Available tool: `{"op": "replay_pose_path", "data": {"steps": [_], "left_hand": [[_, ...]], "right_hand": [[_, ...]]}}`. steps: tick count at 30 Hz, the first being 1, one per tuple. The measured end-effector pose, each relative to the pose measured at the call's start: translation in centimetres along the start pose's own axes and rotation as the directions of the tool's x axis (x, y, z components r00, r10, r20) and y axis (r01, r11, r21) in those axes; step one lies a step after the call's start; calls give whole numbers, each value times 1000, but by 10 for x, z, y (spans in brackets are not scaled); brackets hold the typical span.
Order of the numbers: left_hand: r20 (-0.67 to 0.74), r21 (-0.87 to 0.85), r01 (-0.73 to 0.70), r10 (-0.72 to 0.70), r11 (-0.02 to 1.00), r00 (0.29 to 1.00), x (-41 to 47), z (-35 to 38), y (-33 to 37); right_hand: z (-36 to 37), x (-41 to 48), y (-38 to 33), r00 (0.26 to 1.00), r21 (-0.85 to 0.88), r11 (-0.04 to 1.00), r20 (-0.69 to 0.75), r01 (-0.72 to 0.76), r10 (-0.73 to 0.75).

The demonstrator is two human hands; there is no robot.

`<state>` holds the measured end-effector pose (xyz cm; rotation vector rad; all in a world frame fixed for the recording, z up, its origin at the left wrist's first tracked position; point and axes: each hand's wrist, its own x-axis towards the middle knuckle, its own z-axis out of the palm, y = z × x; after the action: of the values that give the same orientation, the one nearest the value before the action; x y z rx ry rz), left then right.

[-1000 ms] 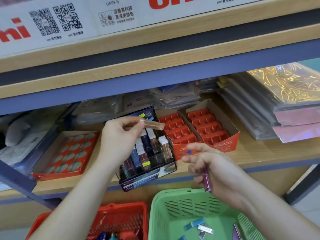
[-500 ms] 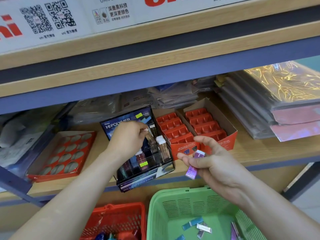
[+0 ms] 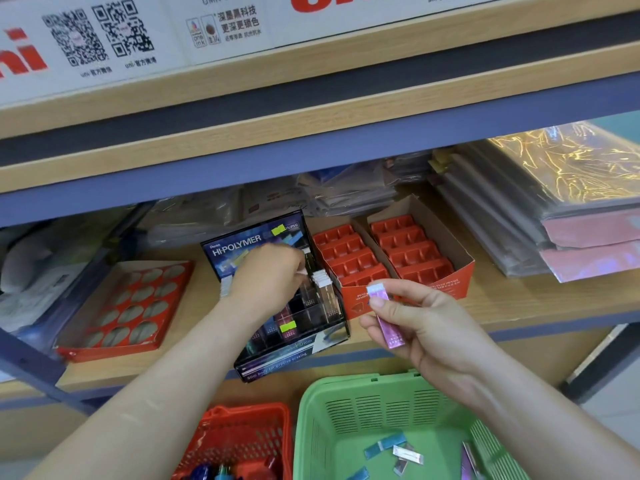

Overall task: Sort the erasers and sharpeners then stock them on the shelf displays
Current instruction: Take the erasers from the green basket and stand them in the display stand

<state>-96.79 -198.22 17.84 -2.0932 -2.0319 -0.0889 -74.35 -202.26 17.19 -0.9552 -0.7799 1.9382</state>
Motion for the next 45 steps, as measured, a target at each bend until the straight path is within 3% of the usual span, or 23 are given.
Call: {"op": "replay_pose_path", "data": {"steps": [2, 4, 5, 6, 8, 10, 12, 14, 16, 19, 22, 28, 32, 34, 37, 41, 45], "left_hand": [[-9, -70, 61, -62, 996, 998, 0, -7, 3], [-27, -307, 115, -130, 945, 991, -9, -20, 14], [22, -512, 140, -151, 847, 988, -17, -27, 21], [113, -719, 176, -136, 672, 984, -26, -33, 28], [257, -911, 256, -40, 322, 965, -47, -42, 41], [281, -940, 278, -12, 197, 960, -65, -43, 46], [267, -945, 280, -95, 170, 959, -78, -42, 43], [207, -938, 267, -263, 219, 942, -85, -45, 28], [63, -893, 238, -416, 383, 907, -90, -49, 1], [-91, -749, 257, -478, 611, 873, -94, -53, -38], [-130, -596, 277, -431, 754, 893, -95, -40, -55], [-263, -359, 85, -188, 930, 946, -93, -9, -59], [-269, -82, -109, 83, 991, 959, -89, 4, -56], [-277, -29, -150, 136, 988, 951, -88, 9, -57], [-282, -108, -109, 75, 988, 956, -88, 13, -58], [-282, -225, -17, -48, 974, 958, -90, 10, -53], [-412, -330, -35, -111, 943, 904, -116, -5, -32]], "right_hand": [[1, 0, 1, 1000, -53, 999, -3, 7, -7], [3, 1, 3, 999, -89, 995, 1, 38, -38], [5, 1, 3, 999, -101, 993, 9, 54, -54], [6, 2, 4, 998, -112, 991, 22, 67, -65], [10, 3, 7, 995, -139, 987, 57, 83, -76], [15, 3, 12, 991, -188, 977, 104, 99, -80], [20, 2, 17, 986, -296, 946, 140, 130, -91], [26, 3, 22, 980, -458, 870, 156, 182, -122], [28, 8, 27, 969, -609, 754, 179, 247, -173], [27, 15, 36, 933, -834, 425, 278, 352, -229], [24, 20, 44, 923, -905, 207, 337, 372, -186], [20, 30, 58, 921, -928, 36, 362, 371, -145], [17, 32, 61, 910, -920, -42, 391, 389, -140], [16, 32, 64, 908, -916, -68, 401, 395, -125], [13, 32, 63, 905, -912, -52, 409, 406, -120], [9, 28, 52, 899, -909, 75, 387, 409, -203], [-11, 22, 31, 937, -931, 139, 317, 337, -149]]}}
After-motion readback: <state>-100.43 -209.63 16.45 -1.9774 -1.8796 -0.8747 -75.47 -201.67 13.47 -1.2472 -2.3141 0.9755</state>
